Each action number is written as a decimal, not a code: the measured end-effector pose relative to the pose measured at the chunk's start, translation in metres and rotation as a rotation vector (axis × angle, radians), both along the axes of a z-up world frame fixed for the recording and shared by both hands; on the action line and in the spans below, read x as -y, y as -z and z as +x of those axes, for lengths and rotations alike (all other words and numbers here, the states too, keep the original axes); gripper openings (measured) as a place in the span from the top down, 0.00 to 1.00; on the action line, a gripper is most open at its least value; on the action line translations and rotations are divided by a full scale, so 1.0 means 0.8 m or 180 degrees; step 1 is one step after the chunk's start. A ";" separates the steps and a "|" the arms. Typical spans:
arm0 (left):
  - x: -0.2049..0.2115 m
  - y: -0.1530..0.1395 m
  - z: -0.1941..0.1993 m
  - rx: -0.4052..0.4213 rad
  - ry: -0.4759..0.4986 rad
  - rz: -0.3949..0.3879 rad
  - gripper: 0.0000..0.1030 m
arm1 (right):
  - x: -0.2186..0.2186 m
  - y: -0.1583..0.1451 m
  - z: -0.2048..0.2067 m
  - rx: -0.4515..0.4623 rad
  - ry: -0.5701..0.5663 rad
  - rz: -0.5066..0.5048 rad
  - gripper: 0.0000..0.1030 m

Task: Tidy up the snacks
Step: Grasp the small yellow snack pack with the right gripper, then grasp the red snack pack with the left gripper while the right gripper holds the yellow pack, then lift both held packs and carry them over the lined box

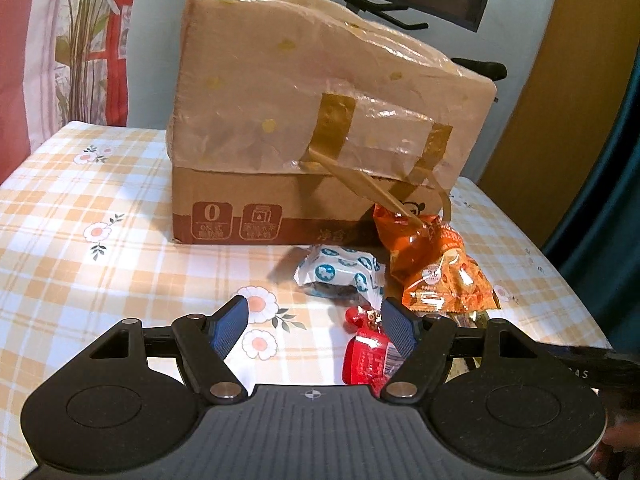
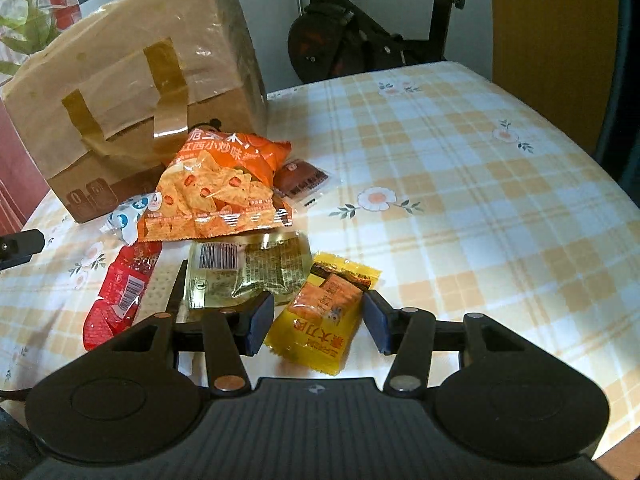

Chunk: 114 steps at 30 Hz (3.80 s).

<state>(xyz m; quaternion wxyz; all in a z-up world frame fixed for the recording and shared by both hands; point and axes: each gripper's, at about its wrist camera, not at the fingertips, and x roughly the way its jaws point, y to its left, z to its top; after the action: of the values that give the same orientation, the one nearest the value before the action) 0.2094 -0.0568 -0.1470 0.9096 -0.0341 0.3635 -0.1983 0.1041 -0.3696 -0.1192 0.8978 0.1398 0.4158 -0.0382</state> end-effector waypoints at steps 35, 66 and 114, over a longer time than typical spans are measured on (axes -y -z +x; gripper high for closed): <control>0.085 0.056 -0.015 -0.0397 0.0515 0.0712 0.30 | 0.003 0.025 0.017 0.0606 -0.0492 -0.0159 0.66; 0.077 0.049 -0.015 -0.0186 0.0423 0.0749 0.51 | 0.005 0.027 0.018 0.0606 -0.0507 -0.0099 0.66; 0.074 -0.209 0.146 0.1004 0.0073 -0.0234 0.50 | -0.022 -0.198 0.180 0.1982 -0.0704 -0.0194 0.66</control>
<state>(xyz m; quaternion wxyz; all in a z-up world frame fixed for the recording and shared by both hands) 0.3263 -0.1156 0.0206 0.9512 -0.0317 0.2091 -0.2248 0.2481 -0.3521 0.0388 0.9843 0.0719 0.1327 0.0917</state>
